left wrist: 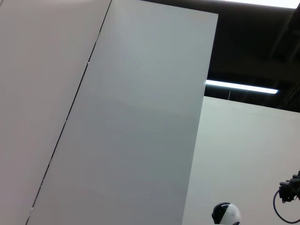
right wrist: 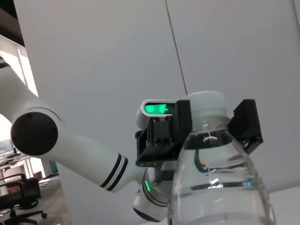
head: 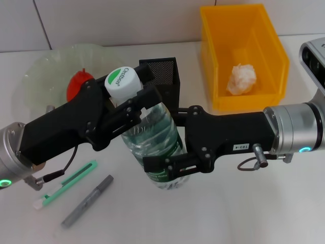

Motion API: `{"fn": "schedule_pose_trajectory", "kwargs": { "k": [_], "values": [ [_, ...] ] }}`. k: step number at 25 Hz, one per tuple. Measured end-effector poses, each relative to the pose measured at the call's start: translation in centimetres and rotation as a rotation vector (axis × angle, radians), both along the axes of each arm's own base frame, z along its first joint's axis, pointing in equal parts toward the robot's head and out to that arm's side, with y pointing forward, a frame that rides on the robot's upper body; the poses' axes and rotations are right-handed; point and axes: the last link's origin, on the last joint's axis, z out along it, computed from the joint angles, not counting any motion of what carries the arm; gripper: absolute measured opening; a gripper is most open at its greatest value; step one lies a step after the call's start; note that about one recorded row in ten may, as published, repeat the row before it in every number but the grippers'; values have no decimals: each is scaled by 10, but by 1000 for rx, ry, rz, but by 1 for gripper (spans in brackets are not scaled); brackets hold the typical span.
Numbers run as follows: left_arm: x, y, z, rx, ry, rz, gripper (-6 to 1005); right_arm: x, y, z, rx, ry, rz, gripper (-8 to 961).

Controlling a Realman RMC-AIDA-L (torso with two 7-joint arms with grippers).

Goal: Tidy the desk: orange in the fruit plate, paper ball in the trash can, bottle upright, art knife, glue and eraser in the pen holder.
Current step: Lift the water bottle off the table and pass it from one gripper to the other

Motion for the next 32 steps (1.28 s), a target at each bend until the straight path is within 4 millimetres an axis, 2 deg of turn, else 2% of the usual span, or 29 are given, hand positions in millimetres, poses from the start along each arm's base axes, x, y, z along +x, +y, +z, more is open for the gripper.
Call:
{"fn": "schedule_pose_trajectory", "kwargs": {
  "k": [4, 14, 32],
  "values": [
    [0, 0, 0, 5, 2, -3, 448, 0, 0, 0, -12, -4, -8, 828],
    [-3, 0, 3, 19, 17, -11, 446, 6, -2, 3, -1, -8, -22, 828],
    [-2, 5, 5, 71, 59, -33, 442, 31, -17, 13, 47, 1, -94, 828]
  ]
}}
